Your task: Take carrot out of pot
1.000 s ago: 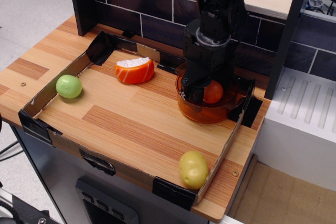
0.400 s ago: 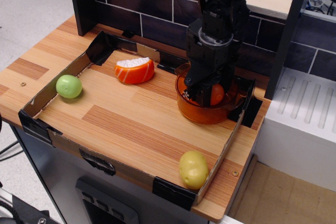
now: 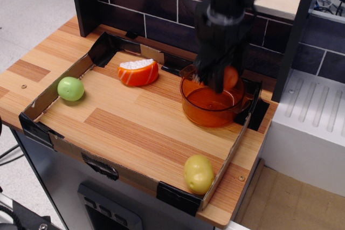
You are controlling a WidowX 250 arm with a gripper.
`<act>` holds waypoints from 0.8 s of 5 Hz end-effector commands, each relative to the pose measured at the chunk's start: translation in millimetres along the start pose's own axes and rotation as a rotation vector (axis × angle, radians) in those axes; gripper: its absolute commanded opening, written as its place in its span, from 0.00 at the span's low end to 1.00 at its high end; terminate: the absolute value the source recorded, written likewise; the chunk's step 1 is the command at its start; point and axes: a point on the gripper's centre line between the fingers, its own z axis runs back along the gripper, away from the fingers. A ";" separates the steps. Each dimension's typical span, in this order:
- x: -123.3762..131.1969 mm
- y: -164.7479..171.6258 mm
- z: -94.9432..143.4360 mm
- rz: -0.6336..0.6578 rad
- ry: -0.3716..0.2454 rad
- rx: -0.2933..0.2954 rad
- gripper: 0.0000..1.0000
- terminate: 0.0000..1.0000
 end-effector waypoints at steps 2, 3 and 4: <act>32.2 36.1 63.9 -0.079 0.032 -0.090 0.00 0.00; 40.1 62.9 59.1 -0.130 0.031 -0.068 0.00 0.00; 46.6 81.3 46.4 -0.151 0.011 -0.032 0.00 0.00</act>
